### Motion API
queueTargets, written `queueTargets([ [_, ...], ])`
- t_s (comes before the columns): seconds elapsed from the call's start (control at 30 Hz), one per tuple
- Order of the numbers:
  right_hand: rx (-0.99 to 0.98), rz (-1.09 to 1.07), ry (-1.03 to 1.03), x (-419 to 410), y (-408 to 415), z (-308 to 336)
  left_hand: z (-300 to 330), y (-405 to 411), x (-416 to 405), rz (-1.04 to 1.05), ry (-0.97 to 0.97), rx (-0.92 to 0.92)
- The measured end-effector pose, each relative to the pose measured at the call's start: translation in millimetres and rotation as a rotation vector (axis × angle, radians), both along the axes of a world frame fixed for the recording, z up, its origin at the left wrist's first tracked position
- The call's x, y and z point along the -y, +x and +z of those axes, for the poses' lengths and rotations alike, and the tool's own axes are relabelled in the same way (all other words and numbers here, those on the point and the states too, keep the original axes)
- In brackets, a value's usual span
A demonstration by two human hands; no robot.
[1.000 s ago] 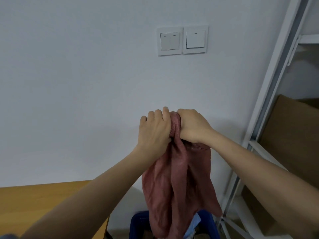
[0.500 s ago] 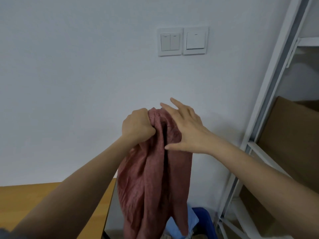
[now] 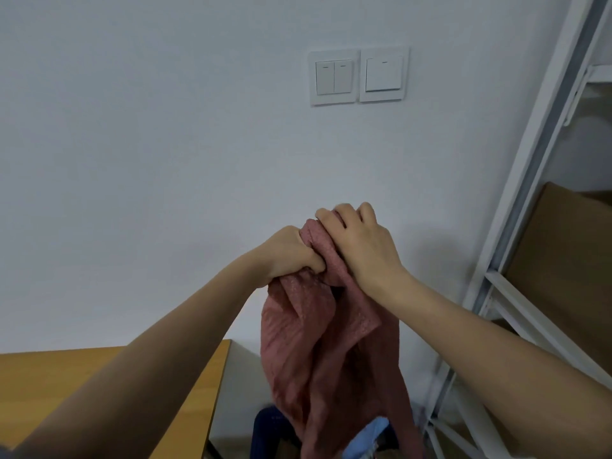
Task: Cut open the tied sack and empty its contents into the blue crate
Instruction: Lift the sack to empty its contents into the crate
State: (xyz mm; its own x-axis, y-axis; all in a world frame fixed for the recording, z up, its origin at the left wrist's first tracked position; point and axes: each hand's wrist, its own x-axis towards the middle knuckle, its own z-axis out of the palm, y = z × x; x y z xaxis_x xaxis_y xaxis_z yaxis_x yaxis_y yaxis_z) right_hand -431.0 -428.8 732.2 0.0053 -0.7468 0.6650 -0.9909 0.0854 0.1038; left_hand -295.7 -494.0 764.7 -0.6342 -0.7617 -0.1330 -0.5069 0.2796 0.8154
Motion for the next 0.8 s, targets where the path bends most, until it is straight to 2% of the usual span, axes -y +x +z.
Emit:
queueTargets([
  [0.07,0.071,-0.004,0.131,-4,-3,3,-2,0,1,-0.012,-0.039,0.023],
  [0.13,0.143,-0.018,0.177,-2,-7,1,-2,-1,1,-0.044,-0.125,0.041],
  [0.3,0.282,-0.101,0.185,6,-27,-7,-6,-11,-16,-0.126,-0.690,0.343],
  [0.4,0.269,-0.102,0.160,4,-29,-2,-21,-17,-18,-0.065,-0.888,0.401],
  [0.5,0.290,-0.080,0.170,2,-27,4,-35,-21,-14,0.067,-1.019,0.411],
  [0.6,0.341,-0.053,0.208,-2,-23,9,-44,-25,-13,0.202,-1.166,0.329],
  [0.7,0.394,-0.047,0.277,-7,-19,12,-43,-22,-7,0.206,-1.207,0.241],
  [0.8,0.490,0.013,0.362,-9,-20,12,-41,-19,-5,0.141,-1.173,0.239],
])
